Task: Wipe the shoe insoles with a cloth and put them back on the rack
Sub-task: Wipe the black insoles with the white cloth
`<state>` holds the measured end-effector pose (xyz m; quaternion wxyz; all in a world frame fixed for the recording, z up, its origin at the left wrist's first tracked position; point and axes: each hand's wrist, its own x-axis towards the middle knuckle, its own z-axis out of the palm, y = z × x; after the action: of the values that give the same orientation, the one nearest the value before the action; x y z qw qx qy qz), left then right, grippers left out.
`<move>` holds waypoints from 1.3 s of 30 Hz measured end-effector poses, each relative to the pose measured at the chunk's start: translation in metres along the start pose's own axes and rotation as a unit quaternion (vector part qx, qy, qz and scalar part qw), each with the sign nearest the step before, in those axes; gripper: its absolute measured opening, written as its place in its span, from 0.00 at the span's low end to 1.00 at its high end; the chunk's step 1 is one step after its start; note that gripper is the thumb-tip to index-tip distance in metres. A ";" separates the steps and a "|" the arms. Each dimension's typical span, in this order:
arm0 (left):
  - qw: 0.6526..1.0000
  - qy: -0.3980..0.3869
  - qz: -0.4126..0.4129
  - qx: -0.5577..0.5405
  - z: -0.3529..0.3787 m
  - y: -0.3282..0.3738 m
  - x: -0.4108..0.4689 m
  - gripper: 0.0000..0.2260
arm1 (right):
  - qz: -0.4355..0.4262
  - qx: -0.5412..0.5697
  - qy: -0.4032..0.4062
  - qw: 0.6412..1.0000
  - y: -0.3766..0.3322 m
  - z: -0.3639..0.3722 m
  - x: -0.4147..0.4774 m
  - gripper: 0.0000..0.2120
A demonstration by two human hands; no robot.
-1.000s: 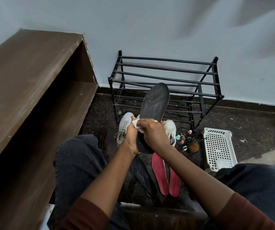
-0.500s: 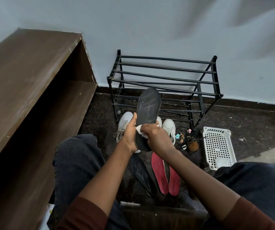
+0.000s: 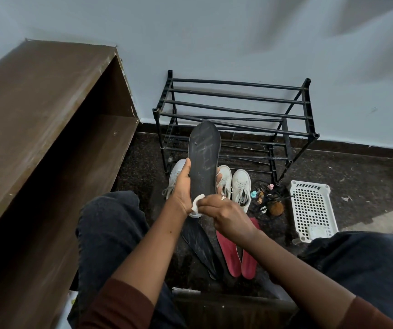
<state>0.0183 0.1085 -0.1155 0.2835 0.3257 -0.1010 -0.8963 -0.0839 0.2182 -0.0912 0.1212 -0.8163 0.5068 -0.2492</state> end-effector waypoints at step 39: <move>0.984 0.026 0.163 -0.062 0.001 -0.007 0.000 0.35 | 0.313 0.055 0.081 0.945 -0.026 0.004 0.013 0.13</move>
<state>0.0141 0.1140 -0.1171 0.4477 0.3104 -0.0896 -0.8338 -0.0571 0.2183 -0.0795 0.1965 -0.5854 0.7305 -0.2916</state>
